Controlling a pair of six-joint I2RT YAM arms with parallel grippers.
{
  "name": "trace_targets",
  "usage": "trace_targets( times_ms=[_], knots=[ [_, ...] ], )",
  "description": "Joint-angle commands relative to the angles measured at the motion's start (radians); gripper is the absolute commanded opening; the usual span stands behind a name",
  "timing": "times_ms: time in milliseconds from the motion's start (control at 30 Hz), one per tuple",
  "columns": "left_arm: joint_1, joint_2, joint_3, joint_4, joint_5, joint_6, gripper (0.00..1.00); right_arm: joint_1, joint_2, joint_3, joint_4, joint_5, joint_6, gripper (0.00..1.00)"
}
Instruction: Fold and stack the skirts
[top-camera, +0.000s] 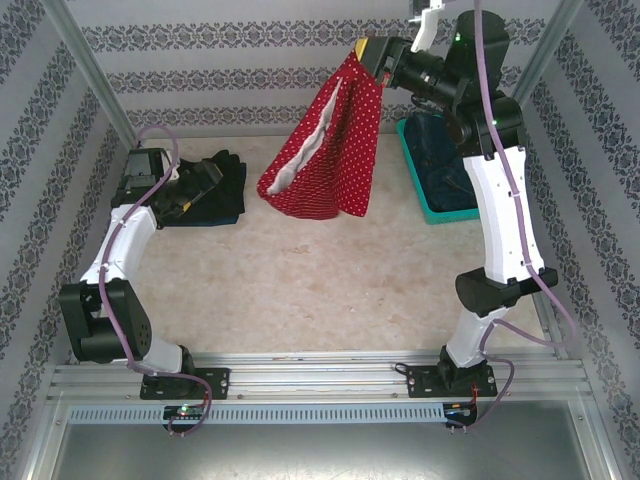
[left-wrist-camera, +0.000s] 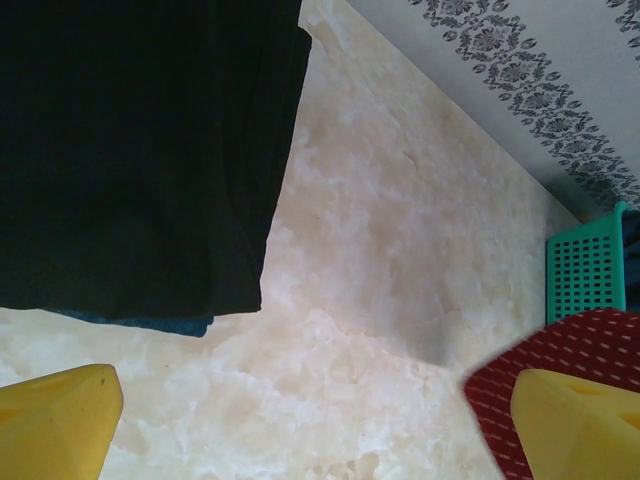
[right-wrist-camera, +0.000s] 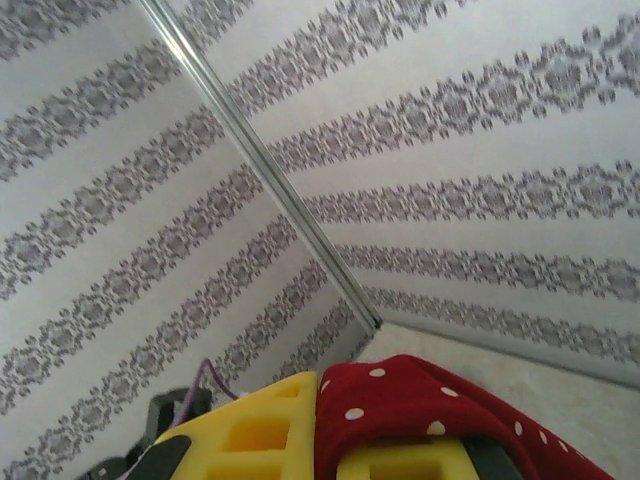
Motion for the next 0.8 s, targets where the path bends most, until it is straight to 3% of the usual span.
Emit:
trace_targets(
  times_ms=[0,167,233,267,300,333,367,400,600,700,767],
  knots=[
    [0.008,-0.014,0.016,-0.017,0.005,0.010,1.00,-0.027,-0.058,-0.149,0.005,-0.064,-0.090,0.00],
    [-0.012,0.025,0.029,-0.050,0.035,0.033,1.00,-0.142,-0.185,-0.723,0.123,-0.335,-0.352,0.00],
    [-0.043,0.034,0.040,-0.087,0.007,0.070,1.00,-0.213,-0.202,-0.914,0.122,-0.229,-0.421,0.12],
    [-0.062,0.040,0.049,-0.110,-0.006,0.091,1.00,-0.241,-0.192,-0.963,0.095,-0.121,-0.427,0.25],
    [-0.083,0.049,0.062,-0.133,-0.021,0.112,1.00,-0.261,-0.177,-0.994,0.046,0.040,-0.424,0.47],
    [-0.103,0.057,0.073,-0.157,-0.041,0.125,1.00,-0.264,-0.167,-1.009,0.006,0.180,-0.417,0.61],
    [-0.123,0.072,0.088,-0.179,-0.062,0.139,1.00,-0.260,-0.167,-1.026,-0.027,0.300,-0.409,0.87],
    [-0.142,0.088,0.102,-0.196,-0.075,0.147,1.00,-0.252,-0.185,-1.061,-0.017,0.347,-0.380,0.98],
    [-0.247,0.233,0.165,-0.163,-0.058,0.109,1.00,-0.128,-0.338,-1.321,0.290,0.374,-0.064,0.98],
    [-0.303,0.348,0.245,-0.139,0.018,0.101,1.00,-0.030,-0.324,-1.350,0.302,0.461,0.089,0.98],
    [-0.340,0.430,0.326,-0.151,0.045,0.116,1.00,0.013,-0.296,-1.364,0.330,0.436,0.166,0.98]
  ],
)
